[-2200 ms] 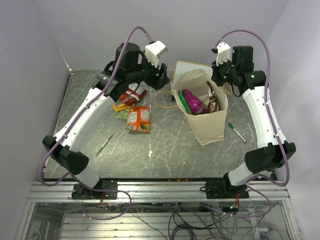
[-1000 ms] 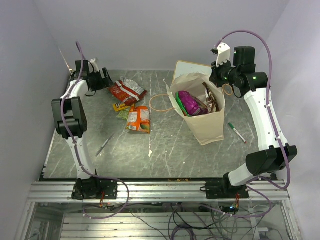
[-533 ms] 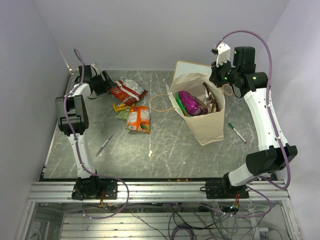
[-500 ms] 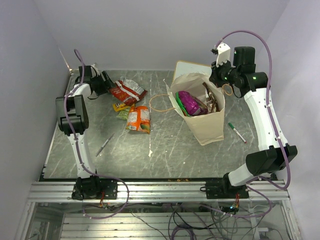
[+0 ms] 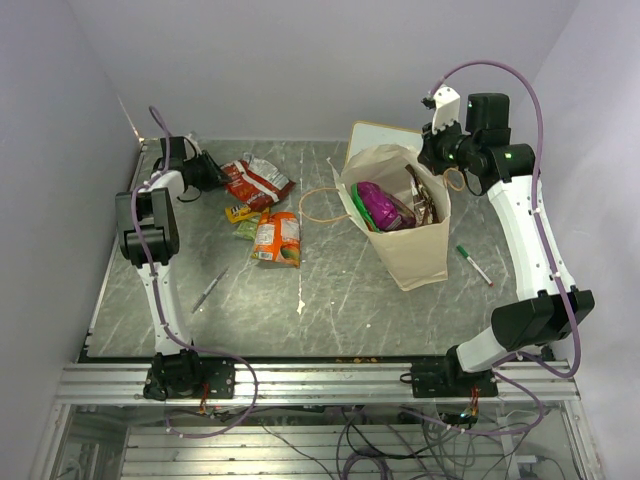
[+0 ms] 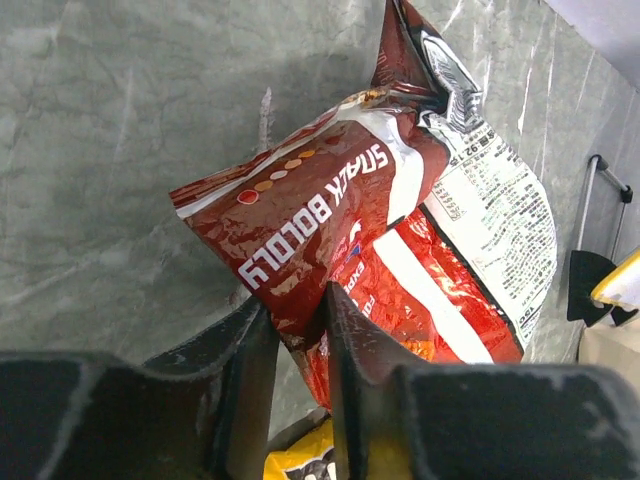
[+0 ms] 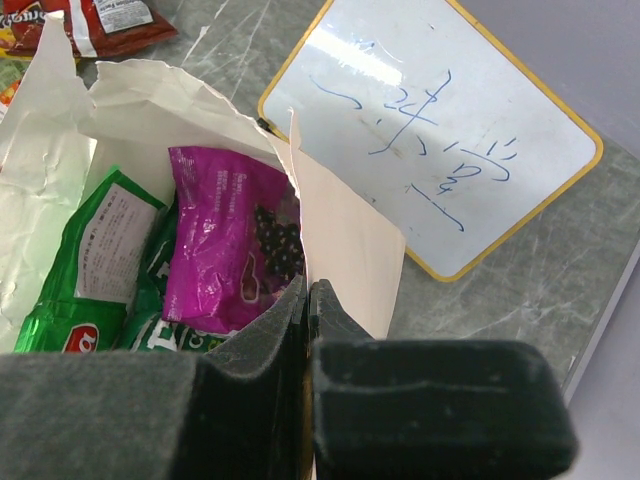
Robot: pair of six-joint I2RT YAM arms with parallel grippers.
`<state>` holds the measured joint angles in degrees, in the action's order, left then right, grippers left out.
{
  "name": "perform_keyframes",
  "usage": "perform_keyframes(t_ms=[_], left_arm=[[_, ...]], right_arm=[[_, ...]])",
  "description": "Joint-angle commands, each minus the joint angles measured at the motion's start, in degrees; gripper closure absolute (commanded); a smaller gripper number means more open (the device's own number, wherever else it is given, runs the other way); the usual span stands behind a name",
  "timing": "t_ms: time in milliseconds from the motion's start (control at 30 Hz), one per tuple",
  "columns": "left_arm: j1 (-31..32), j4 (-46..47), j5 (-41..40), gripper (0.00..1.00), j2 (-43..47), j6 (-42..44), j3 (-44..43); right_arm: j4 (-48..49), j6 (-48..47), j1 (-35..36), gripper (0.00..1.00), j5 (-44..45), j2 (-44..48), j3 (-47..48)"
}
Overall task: Place the snacks into the paper bag
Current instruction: Pick up the snack from the center of the board.
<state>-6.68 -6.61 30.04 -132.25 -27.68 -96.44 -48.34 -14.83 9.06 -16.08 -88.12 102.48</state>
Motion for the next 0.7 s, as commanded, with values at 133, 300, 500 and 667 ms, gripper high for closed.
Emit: perform_keyframes(t_ms=[133, 300, 500, 667], left_arm=[[-0.4, 3.6, 5.9, 0.87, 3.0, 2.0, -3.2], [-0.3, 3.3, 10.3, 0.93, 6.6, 1.2, -6.0], [0.2, 4.2, 13.9, 0.93, 14.6, -1.3, -5.6], [1.4, 4.5, 15.1, 0.93, 21.4, -1.8, -3.3]], right_arm=[[-0.6, 0.0, -0.1, 1.00, -0.8, -0.1, -0.3], [-0.3, 0.0, -0.2, 1.00, -0.6, 0.6, -0.9], [-0.2, 0.1, -0.1, 1.00, -1.1, 1.3, -1.3], [-0.4, 0.3, -0.2, 1.00, -2.7, 1.1, -1.1]])
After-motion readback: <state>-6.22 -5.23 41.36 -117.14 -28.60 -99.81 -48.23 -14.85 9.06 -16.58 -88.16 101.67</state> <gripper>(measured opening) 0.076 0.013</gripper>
